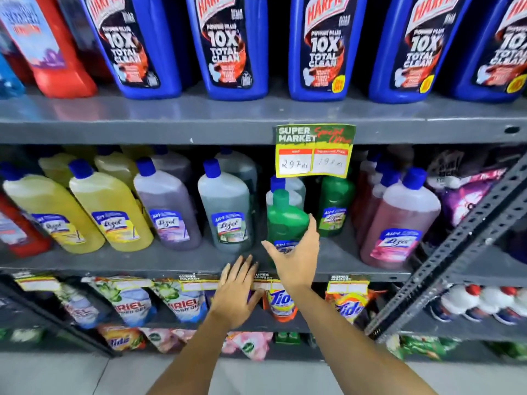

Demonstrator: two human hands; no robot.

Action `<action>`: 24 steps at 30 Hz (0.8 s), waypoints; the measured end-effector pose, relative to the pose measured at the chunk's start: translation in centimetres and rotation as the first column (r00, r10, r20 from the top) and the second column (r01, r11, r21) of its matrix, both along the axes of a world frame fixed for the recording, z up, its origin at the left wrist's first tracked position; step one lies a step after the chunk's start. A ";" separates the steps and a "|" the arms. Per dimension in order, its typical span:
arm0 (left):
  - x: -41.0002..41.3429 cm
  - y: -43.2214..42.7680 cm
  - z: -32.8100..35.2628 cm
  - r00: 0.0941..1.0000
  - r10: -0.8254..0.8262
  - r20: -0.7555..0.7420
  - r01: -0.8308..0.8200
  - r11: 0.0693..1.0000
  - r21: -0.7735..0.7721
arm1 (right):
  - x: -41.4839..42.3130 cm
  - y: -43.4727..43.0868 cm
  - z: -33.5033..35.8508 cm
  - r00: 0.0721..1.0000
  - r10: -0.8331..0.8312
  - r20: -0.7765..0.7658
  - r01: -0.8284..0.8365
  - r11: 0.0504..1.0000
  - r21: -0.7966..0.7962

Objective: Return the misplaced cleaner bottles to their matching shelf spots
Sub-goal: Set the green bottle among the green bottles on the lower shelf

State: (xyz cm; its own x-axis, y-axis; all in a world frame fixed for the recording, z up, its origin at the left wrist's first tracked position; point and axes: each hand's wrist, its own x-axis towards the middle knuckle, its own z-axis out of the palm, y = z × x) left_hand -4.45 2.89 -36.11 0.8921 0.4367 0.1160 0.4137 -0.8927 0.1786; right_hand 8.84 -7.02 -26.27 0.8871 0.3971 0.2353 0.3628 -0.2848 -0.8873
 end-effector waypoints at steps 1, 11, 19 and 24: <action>-0.1 0.0 0.0 1.000 -0.006 -0.002 0.006 1.000 -0.001 | -0.1 0.3 0.0 1.000 -0.028 0.001 0.028 1.000 -0.002; -0.1 -0.3 0.0 1.000 -0.012 0.025 0.012 1.000 0.003 | 2.4 -2.0 -0.2 0.995 -0.090 0.035 0.089 0.996 0.029; -0.1 -0.6 -0.2 1.000 -0.001 0.027 0.001 1.000 -0.014 | 6.8 -5.9 -0.3 0.988 -0.152 0.008 0.151 0.988 0.033; -0.2 -0.7 -0.1 0.999 0.001 0.033 -0.001 1.000 -0.011 | 6.7 -6.0 -0.5 0.988 -0.146 -0.056 0.150 0.987 0.056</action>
